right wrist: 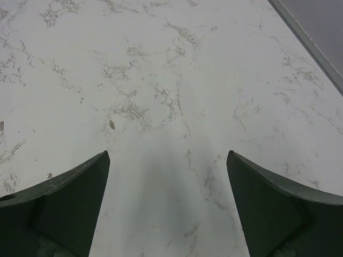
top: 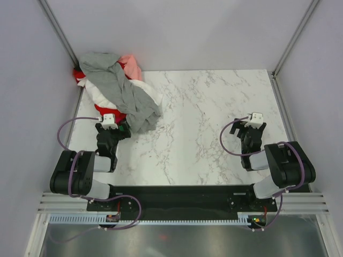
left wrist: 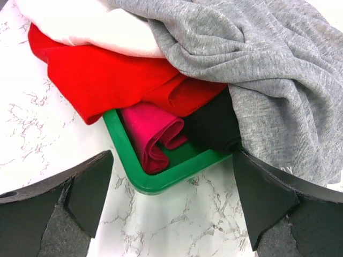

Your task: Fold and stack the t-shirts

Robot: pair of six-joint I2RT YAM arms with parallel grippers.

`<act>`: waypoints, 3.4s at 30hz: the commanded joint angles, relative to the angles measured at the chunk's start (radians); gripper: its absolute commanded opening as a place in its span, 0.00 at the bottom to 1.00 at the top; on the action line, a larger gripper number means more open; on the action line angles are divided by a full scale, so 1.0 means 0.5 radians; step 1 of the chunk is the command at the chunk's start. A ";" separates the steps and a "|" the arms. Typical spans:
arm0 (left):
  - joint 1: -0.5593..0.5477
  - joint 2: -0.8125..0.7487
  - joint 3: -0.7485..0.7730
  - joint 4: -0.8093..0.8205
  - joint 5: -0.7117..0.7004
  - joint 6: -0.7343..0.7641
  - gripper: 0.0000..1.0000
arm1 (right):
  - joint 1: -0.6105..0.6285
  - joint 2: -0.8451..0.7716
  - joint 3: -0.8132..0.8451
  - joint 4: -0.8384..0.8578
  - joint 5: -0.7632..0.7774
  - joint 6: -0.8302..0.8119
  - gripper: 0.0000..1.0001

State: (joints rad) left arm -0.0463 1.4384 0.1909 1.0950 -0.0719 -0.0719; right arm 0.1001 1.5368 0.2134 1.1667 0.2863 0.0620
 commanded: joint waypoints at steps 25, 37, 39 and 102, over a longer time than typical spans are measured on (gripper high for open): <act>-0.009 -0.249 0.127 -0.203 -0.071 0.076 1.00 | 0.318 -0.880 1.680 -2.946 -0.433 0.839 0.98; 0.166 -0.757 1.691 -2.767 -0.182 -0.776 1.00 | 0.484 -0.616 1.432 -2.971 -0.720 0.950 0.98; 0.154 -0.500 1.988 -2.858 0.011 -0.826 1.00 | 0.511 -0.552 1.435 -2.996 -0.805 0.935 0.97; 0.415 1.130 3.410 -3.586 -0.295 -0.565 0.85 | 0.637 -1.058 1.239 -3.469 -0.585 0.849 0.98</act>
State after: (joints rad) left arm 0.1432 1.9331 1.8641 -0.6388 -0.1936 -0.4290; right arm 0.4152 1.0348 0.8383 -0.5583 -0.0250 0.4995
